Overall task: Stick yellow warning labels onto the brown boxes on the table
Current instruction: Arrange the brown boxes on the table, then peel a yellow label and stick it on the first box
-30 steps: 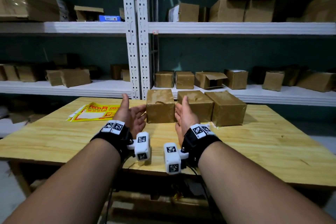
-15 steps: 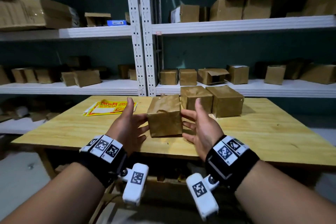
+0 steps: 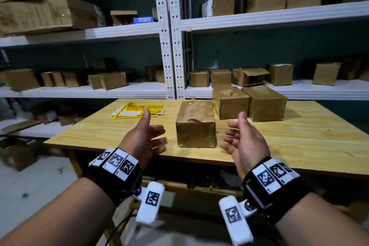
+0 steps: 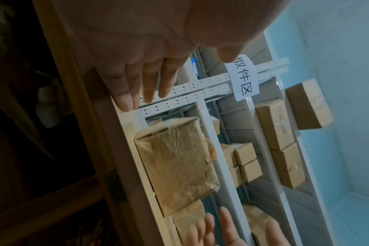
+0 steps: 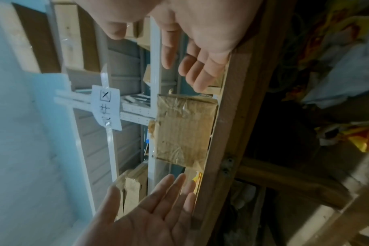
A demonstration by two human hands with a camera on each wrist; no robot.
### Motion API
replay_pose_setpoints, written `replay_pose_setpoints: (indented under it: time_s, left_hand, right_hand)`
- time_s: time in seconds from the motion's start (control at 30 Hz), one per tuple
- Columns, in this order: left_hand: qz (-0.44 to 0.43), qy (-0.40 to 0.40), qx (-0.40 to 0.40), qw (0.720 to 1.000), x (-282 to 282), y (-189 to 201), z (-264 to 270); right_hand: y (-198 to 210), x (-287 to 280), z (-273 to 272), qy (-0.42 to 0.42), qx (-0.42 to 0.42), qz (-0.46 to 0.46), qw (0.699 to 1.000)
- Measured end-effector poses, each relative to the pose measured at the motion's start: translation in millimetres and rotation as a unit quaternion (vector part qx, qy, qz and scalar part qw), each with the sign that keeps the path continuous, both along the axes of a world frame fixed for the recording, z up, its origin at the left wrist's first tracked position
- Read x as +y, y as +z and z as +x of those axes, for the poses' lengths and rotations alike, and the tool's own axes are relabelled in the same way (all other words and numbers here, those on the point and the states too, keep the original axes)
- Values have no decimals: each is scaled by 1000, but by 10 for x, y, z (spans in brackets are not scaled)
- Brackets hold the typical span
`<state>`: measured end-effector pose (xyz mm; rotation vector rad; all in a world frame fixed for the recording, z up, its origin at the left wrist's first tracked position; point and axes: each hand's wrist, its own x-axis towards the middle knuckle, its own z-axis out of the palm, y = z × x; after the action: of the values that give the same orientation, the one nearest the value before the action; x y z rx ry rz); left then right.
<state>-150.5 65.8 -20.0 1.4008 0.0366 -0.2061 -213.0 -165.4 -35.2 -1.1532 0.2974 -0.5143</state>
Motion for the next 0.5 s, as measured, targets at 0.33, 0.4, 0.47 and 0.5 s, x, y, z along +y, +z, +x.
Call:
replay_pose_setpoints:
  time_s: [0.33,0.4,0.47,0.5]
  left_hand:
    - [21,110,14,994,373,366,585]
    - [49,123,23,991,384,453,830]
    - [107,116,32,987,317,546,1062]
    - [140,102,38,984,272,583,1188]
  right_hand:
    - [-70,-250,344,-26,-34,-34,999]
    - [-71,-261,382,-22,-37,3,999]
    - [-77,-272,422,-20,-38,7,999]
    - [-88,-276,437,-20,-41,4,999]
